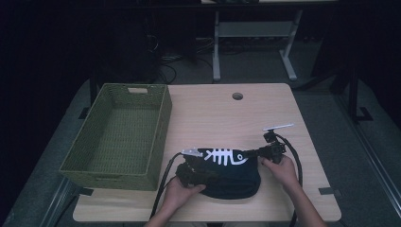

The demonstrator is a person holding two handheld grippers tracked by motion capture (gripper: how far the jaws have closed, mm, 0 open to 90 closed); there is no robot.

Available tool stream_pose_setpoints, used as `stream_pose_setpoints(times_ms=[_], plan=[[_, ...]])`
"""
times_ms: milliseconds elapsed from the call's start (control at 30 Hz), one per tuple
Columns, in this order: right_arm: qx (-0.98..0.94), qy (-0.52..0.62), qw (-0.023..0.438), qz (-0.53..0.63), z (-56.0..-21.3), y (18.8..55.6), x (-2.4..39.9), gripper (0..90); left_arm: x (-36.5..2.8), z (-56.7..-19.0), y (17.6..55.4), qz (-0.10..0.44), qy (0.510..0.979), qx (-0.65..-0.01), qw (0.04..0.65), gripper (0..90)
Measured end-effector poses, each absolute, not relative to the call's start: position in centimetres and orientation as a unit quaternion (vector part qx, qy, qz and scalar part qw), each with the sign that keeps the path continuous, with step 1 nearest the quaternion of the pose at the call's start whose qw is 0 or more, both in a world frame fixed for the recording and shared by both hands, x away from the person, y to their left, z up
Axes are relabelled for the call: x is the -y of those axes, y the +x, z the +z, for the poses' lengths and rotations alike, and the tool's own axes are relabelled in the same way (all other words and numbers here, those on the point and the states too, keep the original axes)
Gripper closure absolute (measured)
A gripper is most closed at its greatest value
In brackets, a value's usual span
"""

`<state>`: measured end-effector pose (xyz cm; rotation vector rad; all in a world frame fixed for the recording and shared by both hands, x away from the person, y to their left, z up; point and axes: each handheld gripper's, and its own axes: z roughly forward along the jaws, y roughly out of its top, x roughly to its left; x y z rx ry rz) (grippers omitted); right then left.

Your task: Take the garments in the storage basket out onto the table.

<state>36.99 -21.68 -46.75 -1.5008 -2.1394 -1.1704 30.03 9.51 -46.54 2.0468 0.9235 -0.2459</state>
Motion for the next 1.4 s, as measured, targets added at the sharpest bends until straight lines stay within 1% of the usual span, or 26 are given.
stream_pose_setpoints(times_ms=[133, 167, 333, 500, 633, 733, 833, 1000, 1133, 1267, 1400], plan=[[0.742, -0.519, 0.133, -0.404, -46.8, 36.9, 21.7, 87.1, -9.5, -46.5, 30.0, -0.098, 0.819, -0.370, 0.427, 74.3], [0.743, -0.517, 0.133, -0.404, -46.6, 36.8, 21.7, 84.9, -9.5, -46.5, 30.0, -0.098, 0.819, -0.370, 0.427, 74.3], [0.748, -0.493, 0.134, -0.423, -45.1, 35.5, 21.7, 83.5, -9.6, -46.4, 30.0, -0.102, 0.817, -0.371, 0.429, 73.4], [0.761, -0.464, 0.151, -0.427, -44.5, 33.1, 21.0, 82.1, -10.0, -45.0, 29.9, -0.096, 0.805, -0.370, 0.454, 72.4], [0.767, -0.447, 0.168, -0.429, -44.6, 31.5, 20.6, 82.0, -10.9, -43.7, 29.9, -0.081, 0.800, -0.373, 0.464, 72.1], [0.767, -0.439, 0.183, -0.430, -44.9, 30.2, 20.5, 81.6, -11.6, -43.8, 30.1, -0.078, 0.797, -0.381, 0.462, 72.1], [0.769, -0.438, 0.194, -0.424, -45.6, 29.1, 20.8, 81.6, -12.1, -44.5, 29.9, -0.081, 0.801, -0.389, 0.448, 71.9], [0.760, -0.450, 0.204, -0.422, -47.1, 28.5, 21.3, 83.3, -12.2, -45.9, 29.8, -0.091, 0.801, -0.396, 0.440, 72.3], [0.764, -0.451, 0.196, -0.418, -47.8, 28.4, 21.1, 85.0, -11.9, -46.0, 29.6, -0.086, 0.808, -0.391, 0.433, 72.9], [0.764, -0.447, 0.199, -0.420, -47.2, 28.5, 21.1, 81.5, -12.0, -45.6, 29.4, -0.092, 0.803, -0.387, 0.444, 70.9], [0.759, -0.437, 0.209, -0.434, -46.5, 28.4, 21.1, 81.3, -11.6, -45.2, 28.9, -0.110, 0.805, -0.369, 0.452, 71.9]])
